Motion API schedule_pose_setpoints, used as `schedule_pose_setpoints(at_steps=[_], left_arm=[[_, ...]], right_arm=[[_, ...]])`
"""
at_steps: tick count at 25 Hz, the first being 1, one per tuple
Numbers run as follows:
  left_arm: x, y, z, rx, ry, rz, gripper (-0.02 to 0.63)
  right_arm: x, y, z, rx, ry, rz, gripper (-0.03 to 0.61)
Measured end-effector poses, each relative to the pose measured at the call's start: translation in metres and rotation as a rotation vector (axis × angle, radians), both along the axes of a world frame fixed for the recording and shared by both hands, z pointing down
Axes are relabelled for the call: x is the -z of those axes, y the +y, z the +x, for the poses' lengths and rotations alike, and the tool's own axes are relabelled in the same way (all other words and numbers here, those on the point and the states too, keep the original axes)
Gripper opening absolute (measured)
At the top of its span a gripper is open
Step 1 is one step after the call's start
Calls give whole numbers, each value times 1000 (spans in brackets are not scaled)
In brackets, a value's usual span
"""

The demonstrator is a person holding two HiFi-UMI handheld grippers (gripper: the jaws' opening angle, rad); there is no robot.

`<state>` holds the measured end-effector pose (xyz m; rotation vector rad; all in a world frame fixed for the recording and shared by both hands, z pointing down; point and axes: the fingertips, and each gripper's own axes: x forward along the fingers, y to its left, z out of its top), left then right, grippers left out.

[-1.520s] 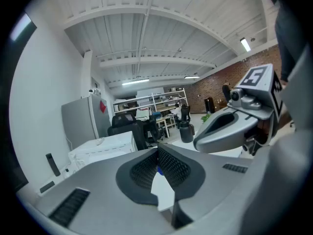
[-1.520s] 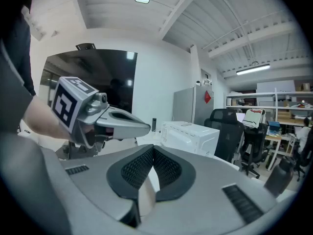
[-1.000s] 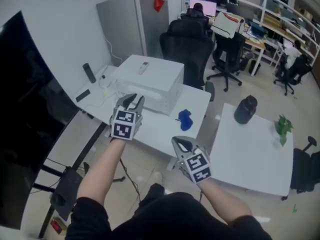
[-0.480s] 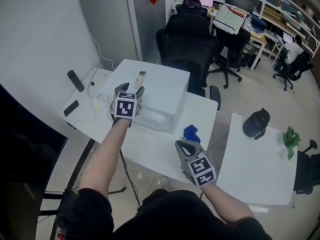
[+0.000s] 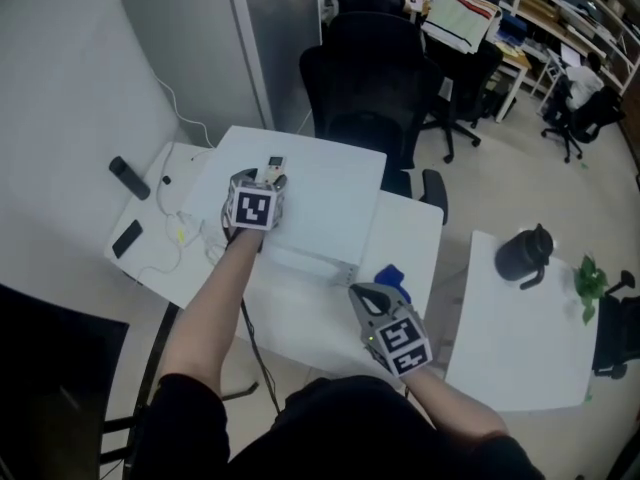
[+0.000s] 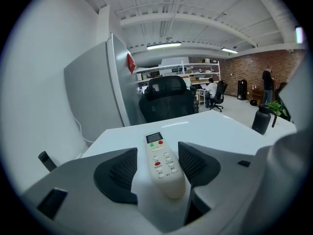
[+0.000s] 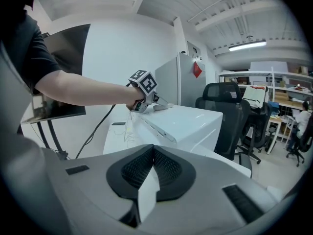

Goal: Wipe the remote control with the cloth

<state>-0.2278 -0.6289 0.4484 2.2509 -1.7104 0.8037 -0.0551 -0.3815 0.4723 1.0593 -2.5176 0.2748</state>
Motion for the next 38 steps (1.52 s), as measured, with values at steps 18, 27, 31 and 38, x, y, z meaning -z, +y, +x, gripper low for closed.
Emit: schedule_pose_setpoints(at_steps=[18, 27, 31, 38], left_arm=[[-5, -12, 11, 19, 113, -102, 268], [-3, -9, 0, -7, 76, -86, 259], [-15, -7, 7, -31, 73, -134, 268], [-12, -3, -5, -16, 36, -109, 198]], right_arm=[[8, -20, 2, -16, -8, 13, 8], [9, -21, 6, -26, -11, 19, 8], [10, -22, 6, -24, -13, 22, 8], [9, -24, 13, -35, -19, 24, 8]])
